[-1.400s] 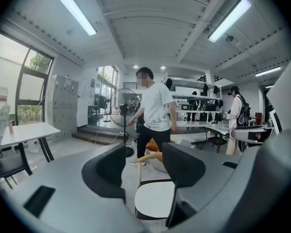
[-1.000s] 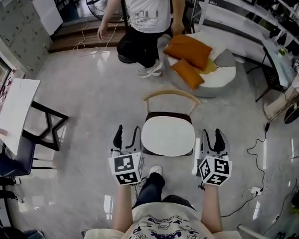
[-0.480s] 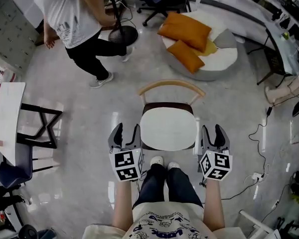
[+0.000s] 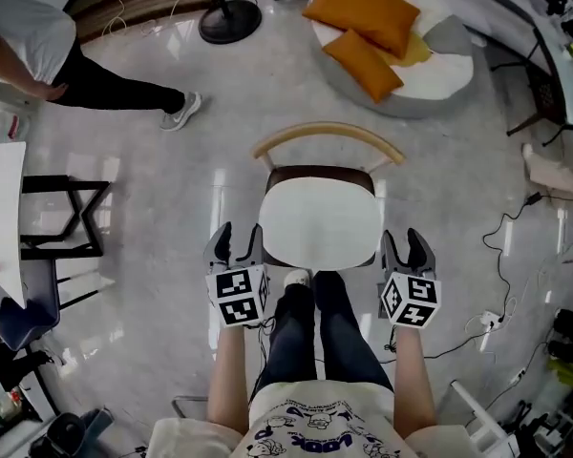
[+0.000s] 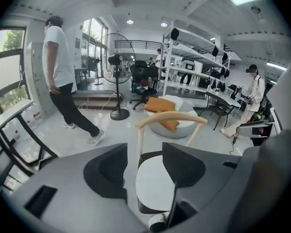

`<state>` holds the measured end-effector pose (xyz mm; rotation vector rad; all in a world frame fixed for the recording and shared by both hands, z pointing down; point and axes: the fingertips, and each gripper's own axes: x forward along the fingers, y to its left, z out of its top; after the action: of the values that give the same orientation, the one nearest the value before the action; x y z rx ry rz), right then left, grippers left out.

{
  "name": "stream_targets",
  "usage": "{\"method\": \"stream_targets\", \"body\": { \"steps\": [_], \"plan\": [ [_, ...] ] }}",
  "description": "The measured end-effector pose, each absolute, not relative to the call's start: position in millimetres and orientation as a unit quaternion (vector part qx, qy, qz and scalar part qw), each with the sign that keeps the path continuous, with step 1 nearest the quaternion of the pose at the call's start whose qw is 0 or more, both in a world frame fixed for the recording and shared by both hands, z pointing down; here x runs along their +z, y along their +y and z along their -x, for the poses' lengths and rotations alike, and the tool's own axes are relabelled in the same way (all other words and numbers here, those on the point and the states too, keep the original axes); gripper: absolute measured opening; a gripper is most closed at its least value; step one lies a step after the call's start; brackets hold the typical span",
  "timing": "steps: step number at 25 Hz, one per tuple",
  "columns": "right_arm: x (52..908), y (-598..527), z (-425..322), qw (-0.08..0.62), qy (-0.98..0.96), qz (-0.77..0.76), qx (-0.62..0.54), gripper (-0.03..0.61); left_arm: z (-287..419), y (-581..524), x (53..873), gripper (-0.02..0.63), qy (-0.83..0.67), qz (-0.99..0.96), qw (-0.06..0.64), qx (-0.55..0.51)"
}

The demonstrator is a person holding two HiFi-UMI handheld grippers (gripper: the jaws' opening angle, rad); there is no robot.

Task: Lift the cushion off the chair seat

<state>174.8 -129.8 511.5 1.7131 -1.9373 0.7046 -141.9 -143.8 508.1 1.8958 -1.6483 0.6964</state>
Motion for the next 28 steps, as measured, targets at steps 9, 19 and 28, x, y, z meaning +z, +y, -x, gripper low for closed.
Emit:
{"method": "stream_targets", "body": {
  "steps": [9,19,28],
  "plan": [
    [636.9,-163.6,-190.8,0.298,-0.697,-0.576,0.306,0.244,130.6,-178.1,633.9,0.238,-0.595,-0.671,0.321,0.303],
    [765.9,-161.4,-214.5,0.358,-0.673,-0.541,0.356,0.252,115.5,-180.1,763.9,0.258,-0.556,-0.651,0.369,0.361],
    [849.7,-158.0,-228.3,0.391,-0.657,-0.518,0.383,0.253,121.8,-180.0,851.5,0.272,-0.538,-0.624,0.415,0.387]
  ]
}}
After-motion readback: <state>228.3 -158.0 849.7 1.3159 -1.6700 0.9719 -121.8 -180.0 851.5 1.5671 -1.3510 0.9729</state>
